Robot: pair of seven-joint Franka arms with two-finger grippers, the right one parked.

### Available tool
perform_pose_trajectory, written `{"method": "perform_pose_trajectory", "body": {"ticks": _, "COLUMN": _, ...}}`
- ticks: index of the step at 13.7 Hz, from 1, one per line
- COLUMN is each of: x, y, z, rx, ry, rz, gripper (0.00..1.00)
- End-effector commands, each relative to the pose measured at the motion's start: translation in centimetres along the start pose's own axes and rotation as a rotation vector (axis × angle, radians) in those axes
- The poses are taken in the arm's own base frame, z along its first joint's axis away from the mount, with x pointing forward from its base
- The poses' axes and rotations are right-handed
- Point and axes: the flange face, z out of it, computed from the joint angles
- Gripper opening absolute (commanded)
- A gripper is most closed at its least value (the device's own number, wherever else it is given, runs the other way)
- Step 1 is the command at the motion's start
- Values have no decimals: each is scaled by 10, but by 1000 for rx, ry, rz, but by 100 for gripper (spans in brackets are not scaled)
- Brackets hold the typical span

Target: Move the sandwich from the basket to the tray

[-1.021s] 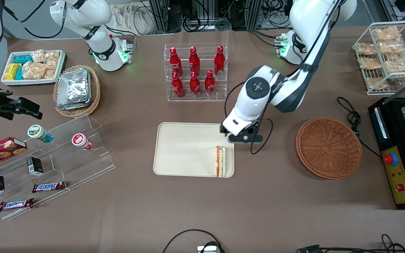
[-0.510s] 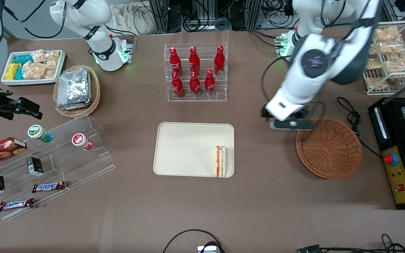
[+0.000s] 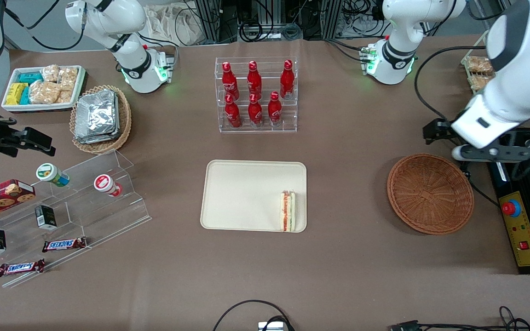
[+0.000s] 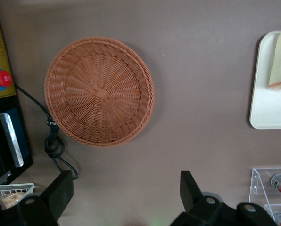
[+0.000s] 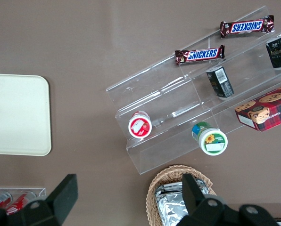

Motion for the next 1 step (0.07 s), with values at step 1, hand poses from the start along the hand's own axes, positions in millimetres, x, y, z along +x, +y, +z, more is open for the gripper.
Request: {"method": "perform_pose_trajectory", "body": {"ticks": 1, "x": 21, "y": -26, "z": -3, "rx": -37, "ry": -8, "rz": -39, "gripper": 100}}
